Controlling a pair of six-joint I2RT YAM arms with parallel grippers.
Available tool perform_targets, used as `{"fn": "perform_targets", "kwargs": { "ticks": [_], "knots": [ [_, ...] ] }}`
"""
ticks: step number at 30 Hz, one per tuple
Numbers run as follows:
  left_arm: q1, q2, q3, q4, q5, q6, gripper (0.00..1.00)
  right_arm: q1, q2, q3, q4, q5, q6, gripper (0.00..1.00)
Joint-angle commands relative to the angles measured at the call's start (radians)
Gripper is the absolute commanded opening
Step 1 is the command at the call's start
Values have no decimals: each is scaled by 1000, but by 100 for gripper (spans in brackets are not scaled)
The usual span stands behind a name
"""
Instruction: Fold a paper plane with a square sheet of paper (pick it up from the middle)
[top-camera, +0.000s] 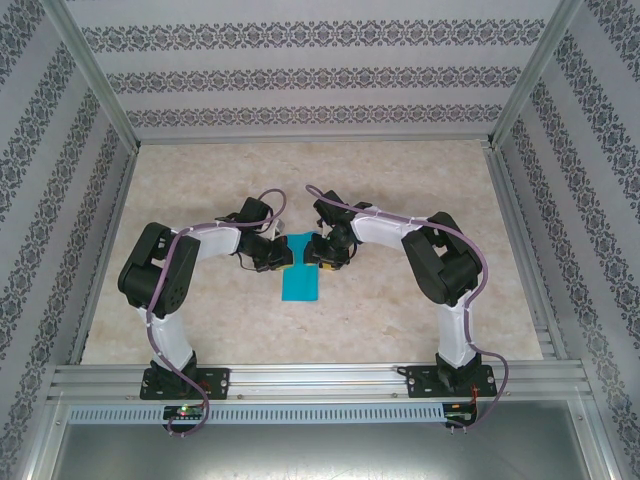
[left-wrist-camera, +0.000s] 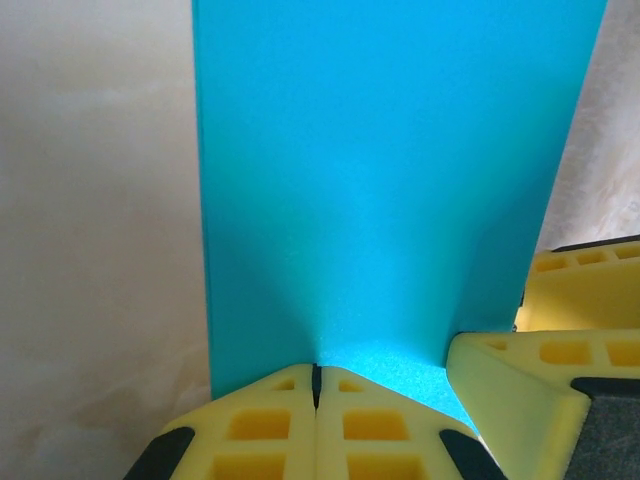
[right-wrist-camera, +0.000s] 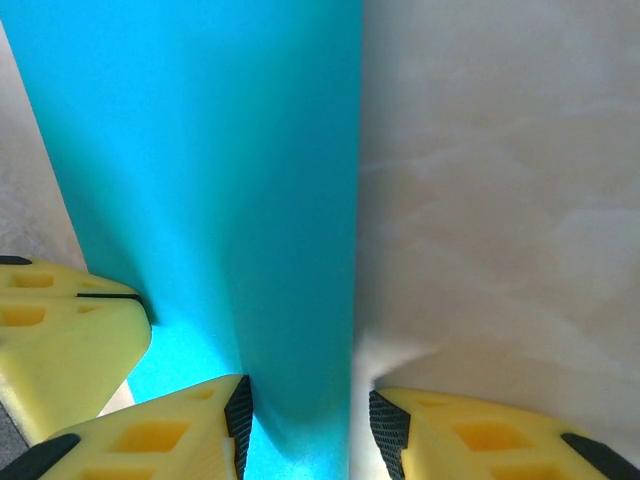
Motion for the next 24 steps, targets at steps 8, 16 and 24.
{"fn": "perform_targets", "kwargs": {
  "ticks": [8, 16, 24],
  "knots": [
    [-11, 94, -3, -140, -124, 57, 0, -9, -86, -68, -139, 194, -30, 46],
    [-11, 133, 18, -172, -135, 62, 0, -12, -321, -90, -63, 152, 5, 46],
    [-11, 145, 18, -171, -131, 53, 0, 47, -249, -82, 88, 72, 91, 0]
  ]
}}
